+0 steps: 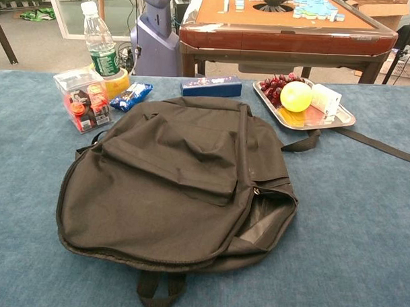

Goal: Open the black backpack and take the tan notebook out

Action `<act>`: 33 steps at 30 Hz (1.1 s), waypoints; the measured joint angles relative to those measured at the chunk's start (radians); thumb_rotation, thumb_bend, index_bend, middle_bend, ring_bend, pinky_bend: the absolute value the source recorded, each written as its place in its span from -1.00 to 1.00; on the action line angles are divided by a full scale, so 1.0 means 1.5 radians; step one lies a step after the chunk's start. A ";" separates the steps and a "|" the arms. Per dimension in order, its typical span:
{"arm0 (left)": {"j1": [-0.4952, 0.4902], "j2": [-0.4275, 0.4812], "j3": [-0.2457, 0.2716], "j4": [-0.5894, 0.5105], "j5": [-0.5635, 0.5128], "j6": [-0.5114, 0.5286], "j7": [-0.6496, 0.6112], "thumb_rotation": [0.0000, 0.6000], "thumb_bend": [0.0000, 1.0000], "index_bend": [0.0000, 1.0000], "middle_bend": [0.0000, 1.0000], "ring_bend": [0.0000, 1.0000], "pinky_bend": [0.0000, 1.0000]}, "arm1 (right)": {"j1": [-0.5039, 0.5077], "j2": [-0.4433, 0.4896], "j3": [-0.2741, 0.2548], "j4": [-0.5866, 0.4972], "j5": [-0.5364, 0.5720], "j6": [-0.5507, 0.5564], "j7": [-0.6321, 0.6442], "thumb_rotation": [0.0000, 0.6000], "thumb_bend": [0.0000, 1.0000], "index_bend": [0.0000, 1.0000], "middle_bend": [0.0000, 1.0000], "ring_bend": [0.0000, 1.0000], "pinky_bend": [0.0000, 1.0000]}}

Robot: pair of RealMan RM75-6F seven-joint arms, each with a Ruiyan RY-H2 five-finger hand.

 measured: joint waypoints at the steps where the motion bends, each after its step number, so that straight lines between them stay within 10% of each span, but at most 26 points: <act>1: -0.001 0.000 0.001 0.001 0.001 -0.002 -0.001 1.00 -0.47 -0.32 -0.43 -0.39 -0.57 | 0.000 0.001 0.000 -0.002 -0.001 0.001 -0.001 1.00 -0.39 -0.16 -0.24 -0.51 -0.38; 33: -0.214 -0.129 0.049 0.152 0.177 -0.200 -0.150 1.00 -0.51 -0.70 -0.78 -0.81 -0.71 | 0.010 0.080 0.041 -0.094 0.009 0.026 -0.014 1.00 -0.39 -0.18 -0.30 -0.50 -0.38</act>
